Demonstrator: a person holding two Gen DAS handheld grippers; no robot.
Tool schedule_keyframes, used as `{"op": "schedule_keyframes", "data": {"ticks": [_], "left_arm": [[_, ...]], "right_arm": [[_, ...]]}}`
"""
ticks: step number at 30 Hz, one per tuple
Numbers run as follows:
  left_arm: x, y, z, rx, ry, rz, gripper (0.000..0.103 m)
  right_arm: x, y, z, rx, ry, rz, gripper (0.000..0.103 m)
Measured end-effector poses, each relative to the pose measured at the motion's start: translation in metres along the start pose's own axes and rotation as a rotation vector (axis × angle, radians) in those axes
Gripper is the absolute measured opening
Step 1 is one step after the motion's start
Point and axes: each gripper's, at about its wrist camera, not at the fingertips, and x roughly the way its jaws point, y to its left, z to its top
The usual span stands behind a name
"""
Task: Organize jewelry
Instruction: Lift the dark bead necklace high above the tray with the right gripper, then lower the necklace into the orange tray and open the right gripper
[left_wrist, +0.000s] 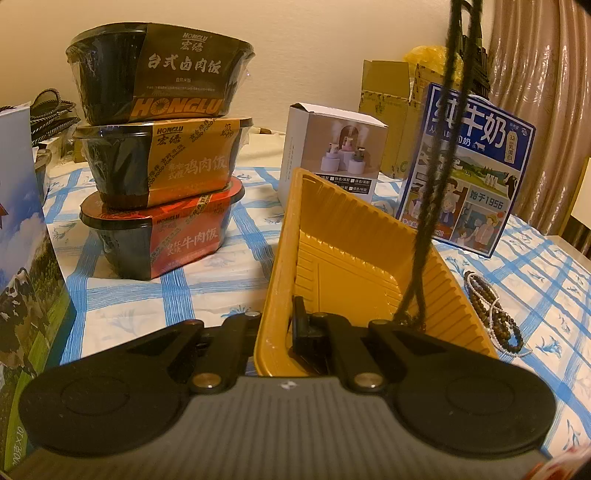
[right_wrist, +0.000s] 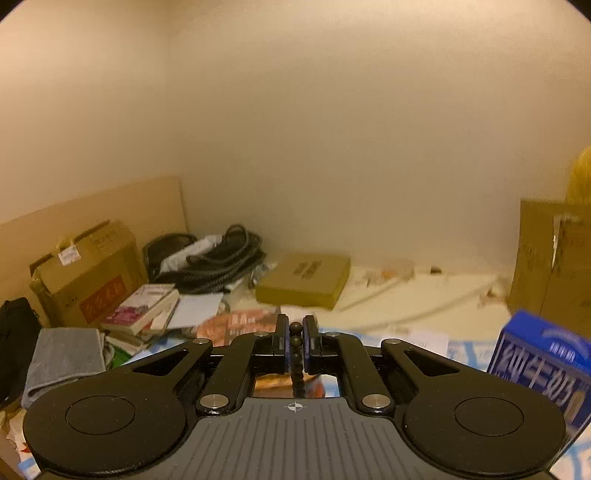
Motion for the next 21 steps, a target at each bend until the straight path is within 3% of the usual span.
{"op": "schedule_keyframes", "data": {"ticks": [10,21], "left_arm": [[0.000,0.000,0.001,-0.001,0.001,0.000,0.005],[0.000,-0.001,0.002,-0.005,0.003,-0.001,0.005]], "right_arm": [[0.023,-0.037,-0.055,0.150,0.118,-0.025,0.007],[0.054,-0.052,-0.126,0.299,0.235,-0.015,0.007]]}}
